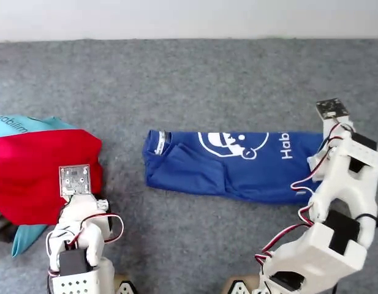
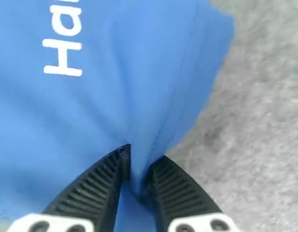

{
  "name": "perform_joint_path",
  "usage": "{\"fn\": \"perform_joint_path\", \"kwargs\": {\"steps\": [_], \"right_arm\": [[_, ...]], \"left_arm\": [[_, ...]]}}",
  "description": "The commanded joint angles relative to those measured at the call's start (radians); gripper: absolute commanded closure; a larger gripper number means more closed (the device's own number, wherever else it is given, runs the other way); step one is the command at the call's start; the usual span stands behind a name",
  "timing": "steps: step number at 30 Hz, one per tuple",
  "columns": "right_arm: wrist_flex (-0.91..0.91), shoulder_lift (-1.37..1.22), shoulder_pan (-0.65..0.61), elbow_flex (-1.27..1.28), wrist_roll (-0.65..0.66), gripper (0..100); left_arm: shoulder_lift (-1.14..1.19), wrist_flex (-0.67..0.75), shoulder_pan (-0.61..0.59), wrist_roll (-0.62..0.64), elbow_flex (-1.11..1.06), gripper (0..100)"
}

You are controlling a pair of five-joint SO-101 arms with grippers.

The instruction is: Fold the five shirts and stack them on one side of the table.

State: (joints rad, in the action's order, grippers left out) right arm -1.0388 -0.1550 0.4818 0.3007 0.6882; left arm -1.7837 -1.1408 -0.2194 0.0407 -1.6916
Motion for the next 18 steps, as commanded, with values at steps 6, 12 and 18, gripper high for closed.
{"fn": "perform_joint_path", "kwargs": {"steps": [6,12,18], "right_arm": [[-0.22,0.234,-0.084,-0.068,0.018,98.8],[-0.377,0.461,-0.3,-0.069,-0.031,98.8],[-0.36,0.552,-0.61,-0.071,-0.241,98.8]], "left_arm": [[-0.003,0.012,-0.005,0.006,0.007,99],[-0.003,0.012,-0.005,0.006,0.007,99],[-0.003,0.012,-0.005,0.006,0.007,99]]}}
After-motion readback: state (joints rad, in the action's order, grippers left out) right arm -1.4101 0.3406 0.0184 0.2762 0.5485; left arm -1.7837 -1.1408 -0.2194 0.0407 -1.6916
